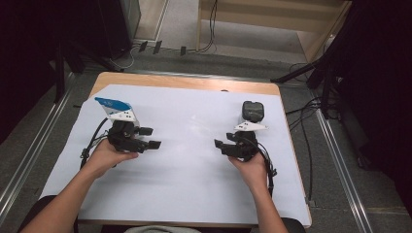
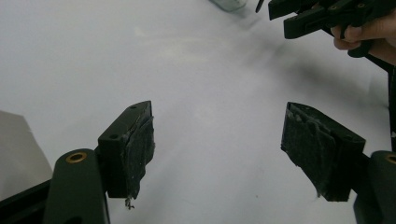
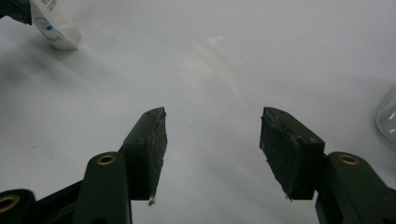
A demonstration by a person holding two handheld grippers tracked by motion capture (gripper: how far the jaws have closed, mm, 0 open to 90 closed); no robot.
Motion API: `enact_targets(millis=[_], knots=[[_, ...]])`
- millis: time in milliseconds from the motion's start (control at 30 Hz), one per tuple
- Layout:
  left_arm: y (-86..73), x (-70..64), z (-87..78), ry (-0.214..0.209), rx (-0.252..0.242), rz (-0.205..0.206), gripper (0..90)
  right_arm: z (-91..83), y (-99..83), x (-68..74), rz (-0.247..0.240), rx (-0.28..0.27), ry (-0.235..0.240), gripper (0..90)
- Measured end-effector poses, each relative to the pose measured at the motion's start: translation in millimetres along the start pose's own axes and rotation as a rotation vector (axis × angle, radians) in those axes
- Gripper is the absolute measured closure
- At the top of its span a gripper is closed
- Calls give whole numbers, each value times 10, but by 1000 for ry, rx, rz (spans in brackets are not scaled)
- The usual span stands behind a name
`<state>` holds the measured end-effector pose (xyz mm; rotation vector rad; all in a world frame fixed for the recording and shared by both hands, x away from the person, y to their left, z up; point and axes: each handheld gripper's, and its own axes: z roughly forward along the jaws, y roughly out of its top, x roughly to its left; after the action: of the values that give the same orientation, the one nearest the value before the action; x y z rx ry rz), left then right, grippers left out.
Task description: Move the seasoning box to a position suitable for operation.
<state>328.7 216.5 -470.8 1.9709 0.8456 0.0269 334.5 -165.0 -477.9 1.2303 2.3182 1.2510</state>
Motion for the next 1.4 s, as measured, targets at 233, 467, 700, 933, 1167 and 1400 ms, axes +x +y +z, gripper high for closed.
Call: enact_targets(millis=[233,467,700,933,1167,1400], knots=[[-16,5,41,-11,69,-1,436,18,-18,18,-19,4,10,446],[-23,17,31,-21,85,-11,508,-21,-8,6,5,1,24,471],[-34,19,36,11,96,11,510,-39,-2,7,-5,-3,23,493],[-29,19,16,8,97,2,451,-55,12,5,-8,3,30,498],[-19,-35,18,-3,88,20,439,-39,-5,-23,20,24,47,455],[-18,17,13,21,88,4,444,-47,-31,-43,16,19,34,472]])
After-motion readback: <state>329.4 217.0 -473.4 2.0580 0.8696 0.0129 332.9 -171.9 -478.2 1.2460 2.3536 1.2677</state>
